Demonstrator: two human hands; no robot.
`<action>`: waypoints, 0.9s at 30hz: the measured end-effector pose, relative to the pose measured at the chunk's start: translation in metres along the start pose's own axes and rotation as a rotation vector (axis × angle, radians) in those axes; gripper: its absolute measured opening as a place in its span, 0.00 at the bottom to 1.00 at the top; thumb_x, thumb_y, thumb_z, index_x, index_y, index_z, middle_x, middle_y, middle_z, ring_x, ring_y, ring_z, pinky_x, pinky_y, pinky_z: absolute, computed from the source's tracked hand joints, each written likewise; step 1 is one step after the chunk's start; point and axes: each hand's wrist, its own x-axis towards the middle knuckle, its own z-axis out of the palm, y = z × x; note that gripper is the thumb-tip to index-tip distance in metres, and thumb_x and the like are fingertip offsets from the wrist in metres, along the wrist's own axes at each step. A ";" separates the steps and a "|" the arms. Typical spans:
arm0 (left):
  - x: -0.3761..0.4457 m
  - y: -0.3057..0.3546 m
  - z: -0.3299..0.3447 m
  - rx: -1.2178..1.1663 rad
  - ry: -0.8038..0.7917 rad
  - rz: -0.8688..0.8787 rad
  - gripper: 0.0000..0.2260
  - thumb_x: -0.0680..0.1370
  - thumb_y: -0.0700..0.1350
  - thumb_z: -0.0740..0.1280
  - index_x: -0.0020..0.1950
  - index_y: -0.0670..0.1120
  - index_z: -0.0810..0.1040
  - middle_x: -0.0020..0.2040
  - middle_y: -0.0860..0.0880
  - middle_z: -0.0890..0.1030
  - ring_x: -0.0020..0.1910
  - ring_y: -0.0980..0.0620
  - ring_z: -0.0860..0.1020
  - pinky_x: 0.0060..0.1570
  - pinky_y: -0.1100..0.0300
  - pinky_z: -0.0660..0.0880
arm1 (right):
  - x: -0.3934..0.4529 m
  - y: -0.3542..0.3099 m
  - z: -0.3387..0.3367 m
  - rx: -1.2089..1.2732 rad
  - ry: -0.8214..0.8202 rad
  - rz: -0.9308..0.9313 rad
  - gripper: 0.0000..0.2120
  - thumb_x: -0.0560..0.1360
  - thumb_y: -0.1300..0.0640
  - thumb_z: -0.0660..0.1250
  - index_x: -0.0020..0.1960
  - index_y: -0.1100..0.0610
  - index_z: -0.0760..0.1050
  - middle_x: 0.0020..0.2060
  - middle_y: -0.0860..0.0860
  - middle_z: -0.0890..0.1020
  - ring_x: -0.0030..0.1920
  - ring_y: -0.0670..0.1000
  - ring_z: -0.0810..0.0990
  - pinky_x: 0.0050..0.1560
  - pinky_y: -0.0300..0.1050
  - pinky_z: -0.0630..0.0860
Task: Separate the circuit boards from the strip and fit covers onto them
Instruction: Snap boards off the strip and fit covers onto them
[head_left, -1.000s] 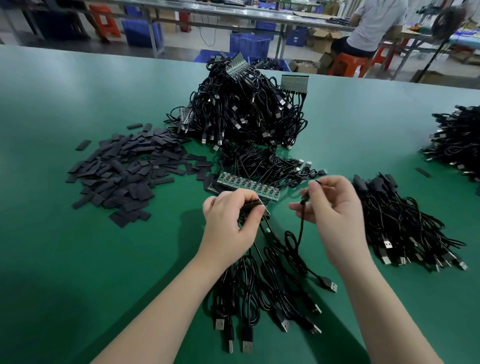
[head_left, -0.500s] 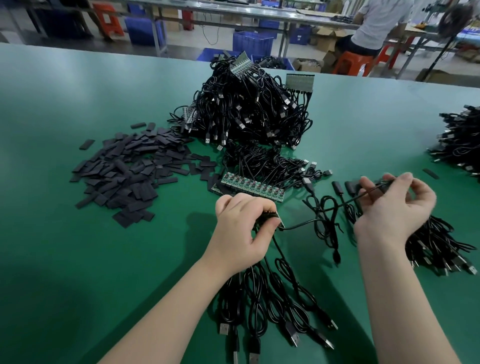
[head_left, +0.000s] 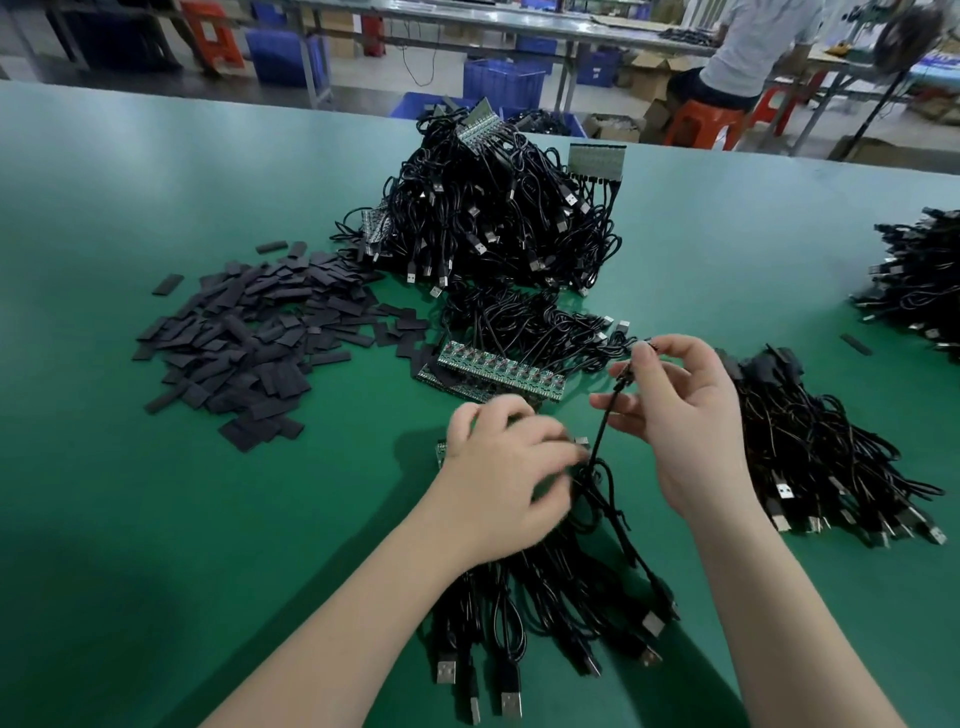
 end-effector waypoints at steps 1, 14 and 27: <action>0.000 0.001 0.002 0.015 -0.045 0.035 0.13 0.75 0.54 0.62 0.56 0.58 0.82 0.51 0.62 0.80 0.60 0.52 0.70 0.60 0.54 0.53 | 0.000 -0.001 0.000 -0.001 -0.004 -0.005 0.09 0.81 0.55 0.65 0.43 0.46 0.72 0.38 0.49 0.85 0.33 0.53 0.85 0.31 0.40 0.78; 0.000 -0.007 -0.001 -0.240 -0.072 0.127 0.04 0.77 0.52 0.69 0.46 0.54 0.83 0.42 0.59 0.82 0.45 0.63 0.76 0.67 0.61 0.57 | 0.047 -0.014 -0.039 0.323 0.456 0.023 0.06 0.83 0.56 0.60 0.49 0.51 0.65 0.41 0.52 0.79 0.36 0.53 0.86 0.40 0.44 0.80; 0.004 -0.001 0.001 -0.220 -0.318 0.042 0.15 0.78 0.53 0.57 0.63 0.56 0.75 0.36 0.59 0.75 0.38 0.64 0.71 0.58 0.56 0.67 | 0.016 -0.074 -0.017 -0.005 0.080 -0.229 0.06 0.79 0.54 0.66 0.45 0.46 0.73 0.39 0.49 0.86 0.37 0.53 0.86 0.33 0.38 0.77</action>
